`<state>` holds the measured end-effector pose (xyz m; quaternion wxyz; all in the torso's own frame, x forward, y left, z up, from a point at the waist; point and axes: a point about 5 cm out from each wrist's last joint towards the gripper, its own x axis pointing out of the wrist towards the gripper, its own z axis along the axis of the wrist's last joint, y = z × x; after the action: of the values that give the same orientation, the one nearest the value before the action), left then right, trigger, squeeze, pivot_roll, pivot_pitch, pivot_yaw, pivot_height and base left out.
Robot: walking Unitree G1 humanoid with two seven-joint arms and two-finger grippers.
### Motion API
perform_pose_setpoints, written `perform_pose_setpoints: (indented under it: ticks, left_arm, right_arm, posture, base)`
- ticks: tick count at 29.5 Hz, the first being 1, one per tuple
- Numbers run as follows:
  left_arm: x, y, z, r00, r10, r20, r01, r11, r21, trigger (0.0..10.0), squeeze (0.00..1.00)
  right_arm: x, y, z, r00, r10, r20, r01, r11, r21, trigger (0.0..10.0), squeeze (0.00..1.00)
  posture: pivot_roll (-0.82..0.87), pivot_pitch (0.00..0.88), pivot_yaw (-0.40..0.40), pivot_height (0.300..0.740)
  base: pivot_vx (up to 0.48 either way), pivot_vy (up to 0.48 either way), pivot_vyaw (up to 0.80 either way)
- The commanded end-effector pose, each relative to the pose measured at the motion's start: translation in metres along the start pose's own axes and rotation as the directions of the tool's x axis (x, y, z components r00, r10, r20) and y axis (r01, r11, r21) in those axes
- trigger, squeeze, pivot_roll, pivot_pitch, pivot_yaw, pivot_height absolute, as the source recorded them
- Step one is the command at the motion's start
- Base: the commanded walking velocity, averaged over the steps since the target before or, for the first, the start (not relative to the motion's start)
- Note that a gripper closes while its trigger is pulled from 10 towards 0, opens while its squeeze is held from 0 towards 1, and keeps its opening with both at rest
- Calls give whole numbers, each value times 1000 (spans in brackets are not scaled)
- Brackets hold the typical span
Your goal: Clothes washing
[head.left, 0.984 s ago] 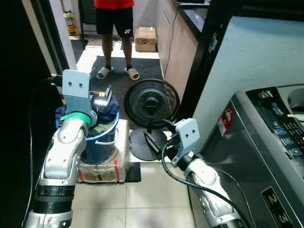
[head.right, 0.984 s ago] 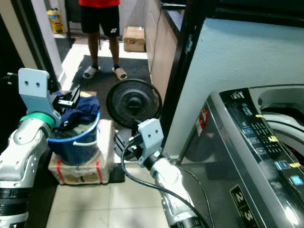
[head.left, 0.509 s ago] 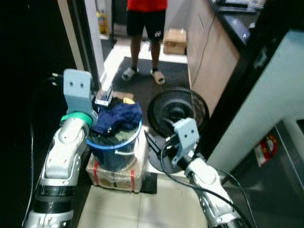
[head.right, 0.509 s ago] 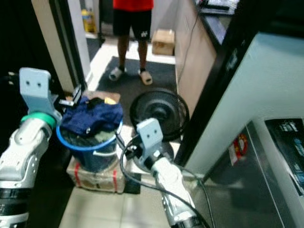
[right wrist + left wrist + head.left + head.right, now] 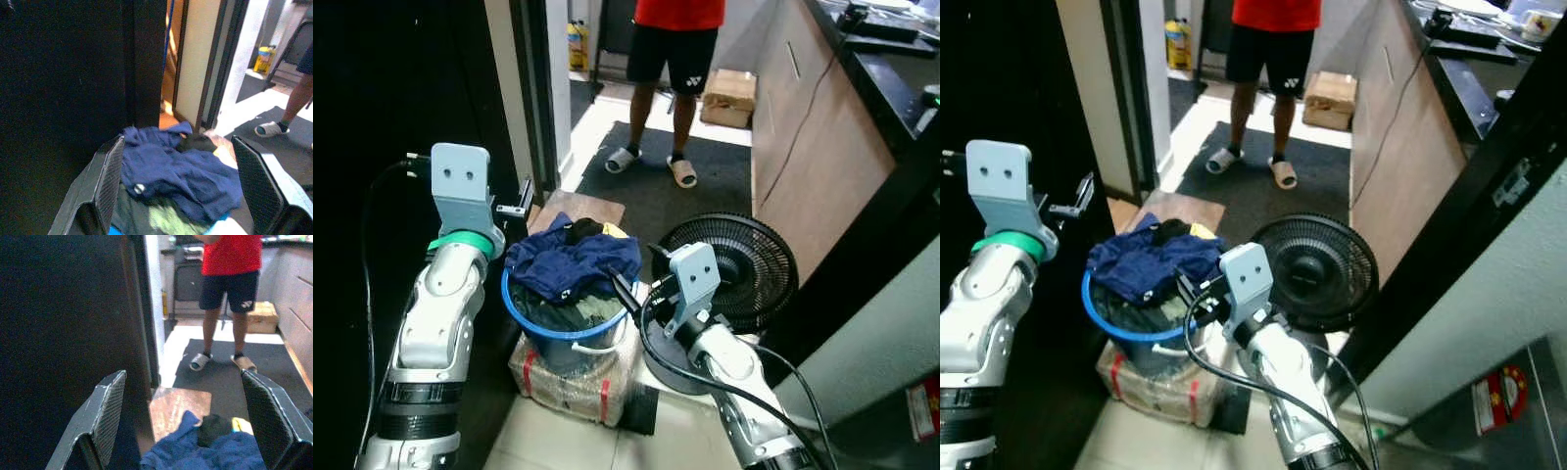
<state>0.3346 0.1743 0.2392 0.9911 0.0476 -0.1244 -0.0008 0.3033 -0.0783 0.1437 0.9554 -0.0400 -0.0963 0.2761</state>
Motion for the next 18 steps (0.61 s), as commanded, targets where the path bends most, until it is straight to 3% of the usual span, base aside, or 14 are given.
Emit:
perform_pose_setpoints:
  ticks: [1, 8, 10, 11, 12, 14, 16, 17, 18]
  left_arm:
    - [-1, 2, -2, 1000, 8, -6, -8, 1000, 10, 10000, 0]
    - [-2, 1, -7, 1000, 4, -25, -4, 1000, -7, 10000, 0]
    - [-5, -7, -22, 994, -64, -92, 58, 996, -64, 10000, 0]
    - [-5, -7, -22, 994, -64, -92, 58, 996, -64, 10000, 0]
    - [-8, -14, -34, 984, -113, -136, 101, 990, -96, 10000, 0]
    - [-8, -14, -34, 984, -113, -136, 101, 990, -96, 10000, 0]
    - [-28, -32, -75, 941, -231, -247, 214, 972, -95, 10000, 0]
    - [-28, -32, -75, 941, -231, -247, 214, 972, -95, 10000, 0]
    - [-41, -40, -95, 913, -276, -299, 259, 961, -95, 10000, 0]
  right_arm:
    - [0, 3, -2, 1000, 13, -2, -13, 1000, -4, 10000, 0]
    - [-1, 1, -10, 999, -27, -44, 28, 999, 20, 10000, 0]
    - [-6, -14, -28, 984, -143, -107, 150, 987, 60, 10000, 0]
    - [-6, -14, -28, 984, -143, -107, 150, 987, 60, 10000, 0]
    - [-12, -24, -41, 963, -222, -156, 236, 969, 78, 10000, 0]
    - [-12, -24, -41, 963, -222, -156, 236, 969, 78, 10000, 0]
    - [-38, -50, -73, 862, -419, -286, 448, 893, 39, 10000, 0]
    - [-38, -50, -73, 862, -419, -286, 448, 893, 39, 10000, 0]
    - [-54, -60, -85, 802, -494, -337, 526, 851, 5, 10000, 0]
  posture:
    - [133, 9, 19, 740]
    - [130, 11, 16, 740]
    - [131, 8, 13, 740]
    - [131, 8, 13, 740]
    - [136, 7, 9, 740]
    - [136, 7, 9, 740]
    - [118, 3, 17, 740]
    - [118, 3, 17, 740]
    - [115, 3, 18, 740]
  base:
    - [322, 0, 550]
    - [269, 0, 79]
    - [0, 0, 0]
    - [0, 0, 0]
    - [0, 0, 0]
    - [0, 0, 0]
    - [0, 0, 0]
    - [0, 0, 0]
    - [0, 0, 0]
